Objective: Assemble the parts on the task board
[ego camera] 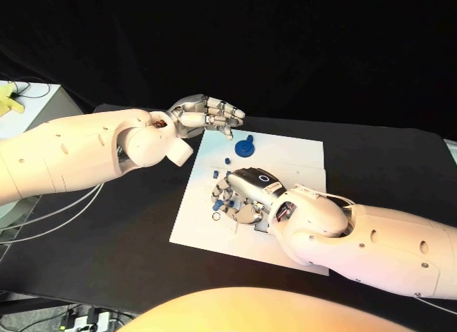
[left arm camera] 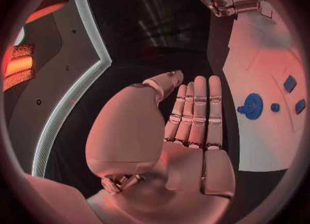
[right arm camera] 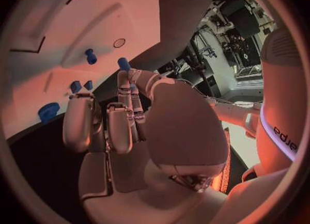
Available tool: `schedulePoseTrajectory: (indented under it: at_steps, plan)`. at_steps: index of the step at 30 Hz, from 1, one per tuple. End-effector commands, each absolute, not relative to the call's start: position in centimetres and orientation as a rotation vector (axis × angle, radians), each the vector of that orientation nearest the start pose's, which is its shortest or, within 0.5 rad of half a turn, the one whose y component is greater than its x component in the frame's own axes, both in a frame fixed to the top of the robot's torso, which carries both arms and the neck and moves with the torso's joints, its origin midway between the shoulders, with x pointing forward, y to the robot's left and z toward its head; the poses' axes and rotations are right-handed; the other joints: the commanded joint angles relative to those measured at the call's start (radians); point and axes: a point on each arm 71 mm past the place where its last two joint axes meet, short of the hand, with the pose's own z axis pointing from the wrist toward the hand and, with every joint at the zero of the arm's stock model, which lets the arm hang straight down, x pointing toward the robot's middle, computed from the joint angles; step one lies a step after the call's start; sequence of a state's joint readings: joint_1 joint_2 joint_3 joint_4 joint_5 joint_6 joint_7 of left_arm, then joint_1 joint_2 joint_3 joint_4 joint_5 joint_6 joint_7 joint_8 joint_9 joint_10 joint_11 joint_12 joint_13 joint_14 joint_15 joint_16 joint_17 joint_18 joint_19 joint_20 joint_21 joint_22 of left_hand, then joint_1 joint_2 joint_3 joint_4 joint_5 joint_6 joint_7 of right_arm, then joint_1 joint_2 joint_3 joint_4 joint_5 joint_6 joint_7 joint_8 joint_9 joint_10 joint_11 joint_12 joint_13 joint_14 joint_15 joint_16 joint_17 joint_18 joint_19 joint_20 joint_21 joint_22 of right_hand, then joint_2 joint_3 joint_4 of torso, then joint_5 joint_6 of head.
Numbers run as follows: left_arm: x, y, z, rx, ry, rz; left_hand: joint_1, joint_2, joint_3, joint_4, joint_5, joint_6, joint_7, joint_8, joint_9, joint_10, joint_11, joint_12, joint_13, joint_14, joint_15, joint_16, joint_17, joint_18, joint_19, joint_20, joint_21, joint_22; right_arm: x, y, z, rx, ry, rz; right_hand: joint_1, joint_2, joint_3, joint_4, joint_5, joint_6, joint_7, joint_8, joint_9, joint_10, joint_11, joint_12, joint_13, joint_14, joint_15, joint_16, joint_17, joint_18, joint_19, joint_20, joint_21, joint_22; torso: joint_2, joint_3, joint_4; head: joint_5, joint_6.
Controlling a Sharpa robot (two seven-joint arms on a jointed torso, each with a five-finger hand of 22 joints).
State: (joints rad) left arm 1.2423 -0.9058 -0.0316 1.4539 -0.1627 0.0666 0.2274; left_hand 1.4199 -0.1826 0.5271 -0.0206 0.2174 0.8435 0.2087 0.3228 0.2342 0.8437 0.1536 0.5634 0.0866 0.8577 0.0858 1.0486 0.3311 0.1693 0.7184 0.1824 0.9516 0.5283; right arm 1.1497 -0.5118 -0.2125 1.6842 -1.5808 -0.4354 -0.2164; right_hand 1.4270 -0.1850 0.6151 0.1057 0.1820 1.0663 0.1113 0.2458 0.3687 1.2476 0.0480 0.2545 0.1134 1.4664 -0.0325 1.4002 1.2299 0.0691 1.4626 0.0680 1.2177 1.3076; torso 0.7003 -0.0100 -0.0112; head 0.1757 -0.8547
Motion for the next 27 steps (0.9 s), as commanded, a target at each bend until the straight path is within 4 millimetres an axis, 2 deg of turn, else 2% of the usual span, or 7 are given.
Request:
schedulePoseTrajectory:
  at_steps: [1,5,10,19,27]
  plan:
    - [49.65,23.67,-16.59,-0.901,1.738,-1.648,0.0,0.009,-0.005,0.0,0.0,-0.006,0.0,0.005,-0.001,-0.006,0.0,0.002,-0.001,-0.007,0.001,-0.006,-0.001,0.014,0.006,0.001,-0.004,-0.001,37.08,-0.43,-23.16,-0.49,1.662,0.994,-0.004,0.009,0.003,0.0,0.003,0.006,-0.001,0.049,0.066,0.001,-0.008,-0.003,0.0,0.034,-0.006,-0.004,-0.001,-0.005,0.029,-0.007,-0.003,0.102,0.001,0.001,0.0008,0.003,-0.003]
    - [49.67,23.62,-16.6,-0.9,1.74,-1.65,0.003,0.009,-0.007,0.001,0.0,-0.007,0.0,0.008,-0.002,-0.007,0.0,0.004,-0.002,-0.008,0.002,-0.006,-0.002,0.014,0.009,0.001,-0.008,-0.004,36.88,-0.22,-23.39,-0.501,1.668,0.992,-0.005,0.009,0.004,-0.001,0.003,0.005,0.0,0.049,0.067,0.001,-0.008,-0.005,0.0,0.035,-0.005,-0.004,0.001,-0.005,0.029,-0.007,-0.001,0.103,0.001,0.0013,0.0016,0.003,-0.002]
    - [49.67,23.6,-16.6,-0.9,1.74,-1.65,0.003,0.009,-0.007,0.001,0.0,-0.007,0.0,0.008,-0.002,-0.007,0.0,0.004,-0.002,-0.008,0.002,-0.006,-0.002,0.014,0.009,0.001,-0.008,-0.004,36.79,-0.07,-23.64,-0.512,1.676,0.984,-0.005,0.009,0.004,-0.002,0.003,0.005,0.0,0.05,0.067,0.001,-0.008,-0.005,0.0,0.035,-0.005,-0.003,0.001,-0.005,0.029,-0.007,-0.001,0.103,0.002,0.0003,-0.0007,0.003,-0.003]
    - [49.67,23.6,-16.61,-0.9,1.742,-1.65,0.003,0.009,-0.007,0.001,0.0,-0.007,0.0,0.008,-0.002,-0.007,0.0,0.004,-0.002,-0.008,0.002,-0.006,-0.002,0.014,0.009,0.001,-0.008,-0.004,36.58,0.06,-23.82,-0.519,1.682,0.982,-0.005,0.009,0.004,-0.002,0.003,0.005,0.0,0.05,0.067,0.001,-0.008,-0.005,0.0,0.035,-0.005,-0.003,0.001,-0.005,0.029,-0.007,-0.001,0.103,0.002,0.0011,0.0013,0.005,-0.009]
    - [49.66,23.63,-16.61,-0.901,1.743,-1.65,0.004,0.009,-0.008,0.001,0.0,-0.007,0.0,0.008,-0.002,-0.008,0.0,0.004,-0.002,-0.008,0.002,-0.006,-0.002,0.014,0.009,0.001,-0.009,-0.004,36.61,0.03,-24.01,-0.524,1.691,0.973,-0.006,0.009,0.005,-0.003,0.004,0.004,0.001,0.05,0.068,0.002,-0.007,-0.007,0.001,0.034,-0.005,-0.004,0.0,-0.005,0.029,-0.007,-0.002,0.103,0.002,0.0005,0.0004,0.006,-0.01]
